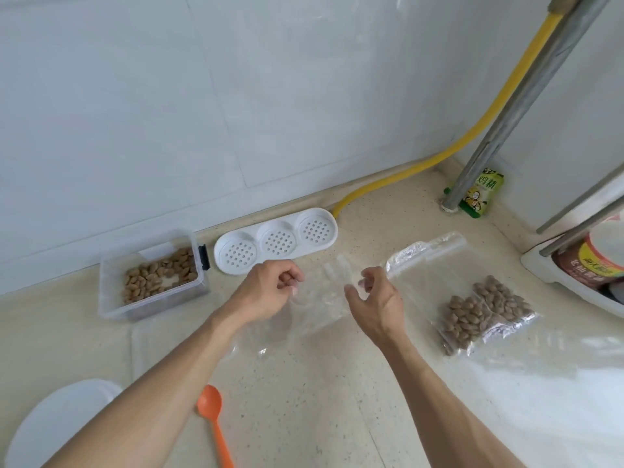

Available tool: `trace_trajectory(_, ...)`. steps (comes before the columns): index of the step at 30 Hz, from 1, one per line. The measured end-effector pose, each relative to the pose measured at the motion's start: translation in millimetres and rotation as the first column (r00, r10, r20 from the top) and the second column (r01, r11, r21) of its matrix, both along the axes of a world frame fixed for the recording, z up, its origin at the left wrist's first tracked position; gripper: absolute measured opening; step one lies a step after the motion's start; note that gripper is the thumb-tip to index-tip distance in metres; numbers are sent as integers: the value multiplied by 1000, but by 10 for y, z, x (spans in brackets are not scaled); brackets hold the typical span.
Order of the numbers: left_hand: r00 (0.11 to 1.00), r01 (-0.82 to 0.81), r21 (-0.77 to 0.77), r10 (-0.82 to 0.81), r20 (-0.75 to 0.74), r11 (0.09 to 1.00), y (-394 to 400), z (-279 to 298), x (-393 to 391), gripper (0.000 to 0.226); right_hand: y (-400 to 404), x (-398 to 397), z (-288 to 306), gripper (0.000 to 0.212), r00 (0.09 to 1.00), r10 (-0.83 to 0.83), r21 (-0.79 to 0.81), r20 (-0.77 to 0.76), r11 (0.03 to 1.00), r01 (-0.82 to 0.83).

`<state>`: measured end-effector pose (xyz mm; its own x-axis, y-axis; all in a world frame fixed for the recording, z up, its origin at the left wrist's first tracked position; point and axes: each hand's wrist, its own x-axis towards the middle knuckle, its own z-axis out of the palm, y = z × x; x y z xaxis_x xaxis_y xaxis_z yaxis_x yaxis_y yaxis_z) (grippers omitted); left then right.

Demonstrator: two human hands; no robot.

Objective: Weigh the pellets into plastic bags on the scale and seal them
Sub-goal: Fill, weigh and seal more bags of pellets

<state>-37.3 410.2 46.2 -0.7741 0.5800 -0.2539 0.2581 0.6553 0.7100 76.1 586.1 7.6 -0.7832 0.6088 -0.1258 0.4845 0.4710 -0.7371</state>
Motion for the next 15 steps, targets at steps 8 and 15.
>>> trace_trajectory(8, 998, -54, 110, 50, 35, 992, -939, 461, -69, 21, -785, -13, 581, 4, 984, -26, -315, -174, 948, -31)
trace_trajectory(15, 998, -40, 84, 43, -37, 996, -2410, 584, 73, 23, -2126, 177, 713, 8, 985, -20, -503, -172, 861, -71)
